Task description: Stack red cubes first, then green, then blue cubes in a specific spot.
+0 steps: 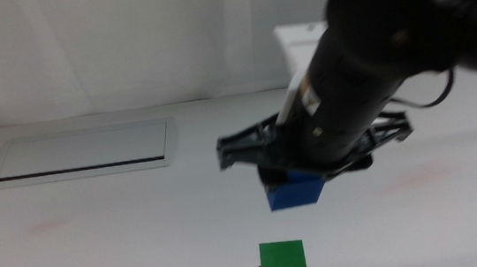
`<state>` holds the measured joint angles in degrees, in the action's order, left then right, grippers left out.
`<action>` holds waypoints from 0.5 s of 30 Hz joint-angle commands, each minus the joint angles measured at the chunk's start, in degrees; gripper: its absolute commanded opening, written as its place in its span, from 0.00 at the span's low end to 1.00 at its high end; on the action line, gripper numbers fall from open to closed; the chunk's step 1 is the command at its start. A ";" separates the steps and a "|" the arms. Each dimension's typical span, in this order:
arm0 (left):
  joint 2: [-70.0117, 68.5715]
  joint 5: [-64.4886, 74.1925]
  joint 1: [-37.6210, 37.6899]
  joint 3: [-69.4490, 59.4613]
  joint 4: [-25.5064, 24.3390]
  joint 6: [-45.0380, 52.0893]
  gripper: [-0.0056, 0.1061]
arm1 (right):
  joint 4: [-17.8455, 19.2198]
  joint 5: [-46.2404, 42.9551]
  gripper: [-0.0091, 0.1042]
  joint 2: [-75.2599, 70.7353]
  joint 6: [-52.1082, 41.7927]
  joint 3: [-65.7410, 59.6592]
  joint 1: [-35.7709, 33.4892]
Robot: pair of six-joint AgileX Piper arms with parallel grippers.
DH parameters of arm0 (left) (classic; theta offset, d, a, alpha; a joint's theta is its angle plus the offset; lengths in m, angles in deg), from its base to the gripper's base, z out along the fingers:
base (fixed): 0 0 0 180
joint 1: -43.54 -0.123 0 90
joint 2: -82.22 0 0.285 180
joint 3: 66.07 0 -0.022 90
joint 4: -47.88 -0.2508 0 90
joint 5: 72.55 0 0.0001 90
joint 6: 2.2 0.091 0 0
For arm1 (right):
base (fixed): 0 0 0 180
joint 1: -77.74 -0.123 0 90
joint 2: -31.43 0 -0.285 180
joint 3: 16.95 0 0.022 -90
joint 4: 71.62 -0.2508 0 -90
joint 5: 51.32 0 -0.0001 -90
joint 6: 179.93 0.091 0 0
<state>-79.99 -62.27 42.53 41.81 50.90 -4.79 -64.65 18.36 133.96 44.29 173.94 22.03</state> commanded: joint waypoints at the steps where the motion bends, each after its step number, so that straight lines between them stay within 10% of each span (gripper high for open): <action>1: -0.25 -0.69 -0.18 -0.22 0.79 -0.45 0.03 | 0.37 5.63 0.06 1.43 0.52 0.29 -1.09; 15: -0.25 -0.69 -0.18 -0.22 0.79 -0.45 0.03 | 0.56 2.18 0.06 2.97 2.27 -1.28 -2.70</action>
<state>-79.99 -62.27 42.53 41.81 50.90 -4.90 -64.63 18.36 136.99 46.22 173.40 19.46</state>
